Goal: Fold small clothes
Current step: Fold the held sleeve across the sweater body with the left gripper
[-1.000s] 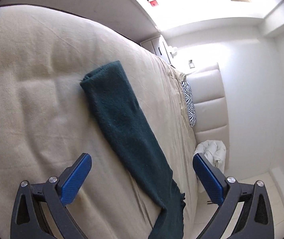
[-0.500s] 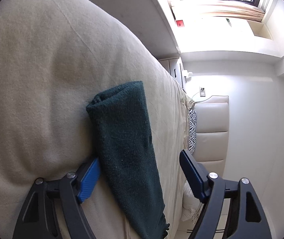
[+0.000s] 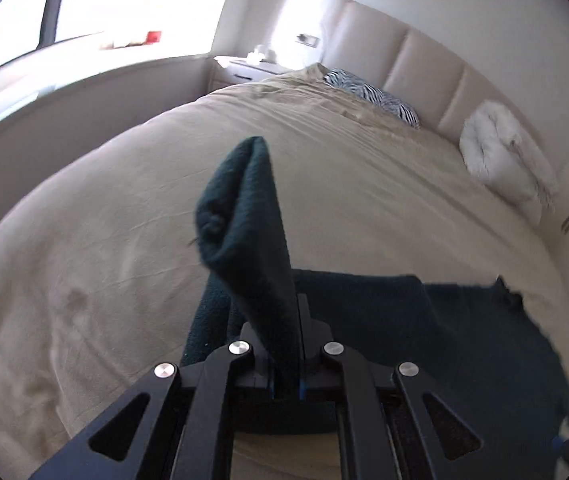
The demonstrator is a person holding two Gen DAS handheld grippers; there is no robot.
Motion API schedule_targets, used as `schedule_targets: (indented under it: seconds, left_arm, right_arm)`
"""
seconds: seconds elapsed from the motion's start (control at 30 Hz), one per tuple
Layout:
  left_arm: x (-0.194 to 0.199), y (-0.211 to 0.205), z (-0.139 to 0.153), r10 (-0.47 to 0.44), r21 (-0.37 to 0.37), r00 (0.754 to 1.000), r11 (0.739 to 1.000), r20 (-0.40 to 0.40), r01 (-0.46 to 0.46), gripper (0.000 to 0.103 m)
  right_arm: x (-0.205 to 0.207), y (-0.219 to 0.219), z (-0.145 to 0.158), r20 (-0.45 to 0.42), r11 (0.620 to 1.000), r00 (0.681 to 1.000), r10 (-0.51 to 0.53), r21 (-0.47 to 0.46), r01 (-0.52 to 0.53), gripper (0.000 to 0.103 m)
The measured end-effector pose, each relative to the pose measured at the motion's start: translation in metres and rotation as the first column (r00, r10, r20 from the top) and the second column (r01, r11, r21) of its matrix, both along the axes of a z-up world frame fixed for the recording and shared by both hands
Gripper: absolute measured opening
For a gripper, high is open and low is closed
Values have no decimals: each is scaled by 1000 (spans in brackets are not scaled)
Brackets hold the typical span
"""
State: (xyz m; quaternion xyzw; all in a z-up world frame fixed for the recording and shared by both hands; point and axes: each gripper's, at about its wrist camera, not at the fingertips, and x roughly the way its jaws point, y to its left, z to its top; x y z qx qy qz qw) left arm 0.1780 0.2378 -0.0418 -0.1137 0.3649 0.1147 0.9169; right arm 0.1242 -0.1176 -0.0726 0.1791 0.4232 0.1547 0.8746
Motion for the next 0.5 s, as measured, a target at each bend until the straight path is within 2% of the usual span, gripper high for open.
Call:
schedule_targets:
  seconds: [0.03, 0.07, 0.1, 0.13, 0.2, 0.23, 0.27, 0.37, 0.5]
  left_arm:
    - [5, -42, 0, -91, 203, 995, 975, -28, 95, 7]
    - [9, -81, -6, -171, 359, 983, 915, -65, 183, 7]
    - [10, -112, -17, -233, 461, 966, 849, -110, 257, 7]
    - [9, -137, -26, -281, 519, 949, 795, -144, 314, 8]
    - [6, -168, -40, -323, 579, 929, 729, -180, 365, 8]
    - [13, -175, -43, -320, 598, 928, 712, -189, 367, 8]
    - [4, -179, -46, -315, 603, 930, 710, -190, 363, 8]
    - [5, -170, -44, -300, 575, 939, 743, -171, 342, 10]
    - [6, -167, -43, -290, 582, 945, 746, -152, 323, 12]
  right_arm:
    - [9, 0, -2, -13, 999, 1000, 13, 35, -13, 61]
    - [18, 1, -1, -25, 998, 999, 21, 61, -19, 61]
    - [26, 1, -2, -35, 996, 999, 30, 85, -27, 61]
    - [37, 1, -3, -44, 994, 998, 40, 107, -35, 61]
    - [54, 1, -5, -56, 989, 997, 44, 140, -36, 61]
    - [63, 1, -8, -71, 987, 996, 56, 158, -44, 61]
    - [73, 2, -12, -99, 983, 993, 70, 177, -51, 61]
    - [99, 5, -36, -194, 966, 974, 115, 249, -64, 61]
    - [134, 19, -80, -302, 913, 937, 173, 407, -38, 61]
